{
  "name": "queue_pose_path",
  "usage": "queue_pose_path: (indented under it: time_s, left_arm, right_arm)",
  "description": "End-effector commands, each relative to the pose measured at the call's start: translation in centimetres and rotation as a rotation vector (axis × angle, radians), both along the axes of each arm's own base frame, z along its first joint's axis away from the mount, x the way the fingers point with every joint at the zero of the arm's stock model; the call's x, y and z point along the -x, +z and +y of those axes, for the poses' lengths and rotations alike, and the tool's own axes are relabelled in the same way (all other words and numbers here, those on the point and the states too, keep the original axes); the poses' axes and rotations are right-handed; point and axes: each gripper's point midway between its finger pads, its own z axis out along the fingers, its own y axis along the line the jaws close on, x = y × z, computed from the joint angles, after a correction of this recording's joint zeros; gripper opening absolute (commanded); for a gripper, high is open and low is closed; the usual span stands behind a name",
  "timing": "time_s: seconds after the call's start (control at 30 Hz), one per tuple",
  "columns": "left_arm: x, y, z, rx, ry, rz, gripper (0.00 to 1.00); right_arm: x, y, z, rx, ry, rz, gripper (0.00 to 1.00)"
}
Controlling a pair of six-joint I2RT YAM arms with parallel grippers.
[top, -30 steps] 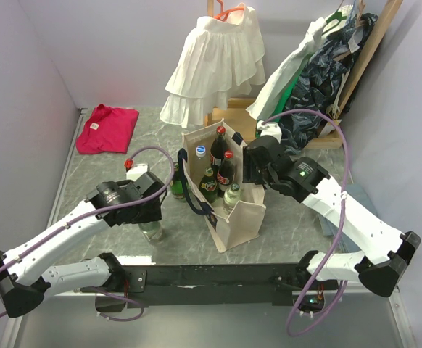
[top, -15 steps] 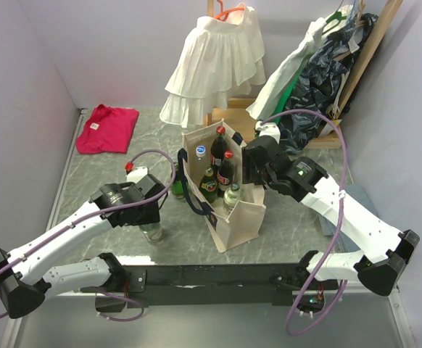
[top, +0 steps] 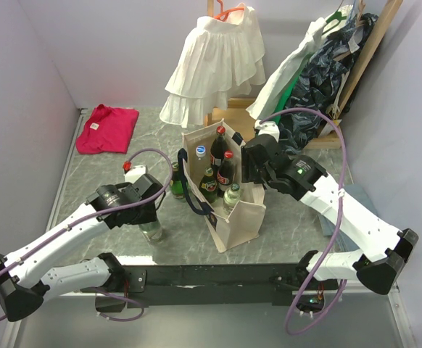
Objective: Place the beverage into the canvas bag
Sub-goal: Pick up the drink from the center of the board.
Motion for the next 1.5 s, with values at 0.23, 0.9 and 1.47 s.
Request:
queue_pose_path:
  time_s: [0.23,0.9,1.47]
  left_arm:
    - [-0.7,1.0,-0.2,0.022,-0.011,-0.049,0.32]
    - [-2.0,6.1,-1.0,0.065,-0.053,-0.149,0.01]
    - [-3.9,12.0,-0.9,0.041,-0.089,-0.272,0.01]
  right_arm:
    - [-0.6,1.4,0.1,-0.011,-0.009,-0.037,0.65]
    - [-0.4,1.5,0.0,-0.016,-0.012,-0.040,0.65]
    - [-0.3,1.3,0.2,-0.020,-0.005,-0.030,0.58]
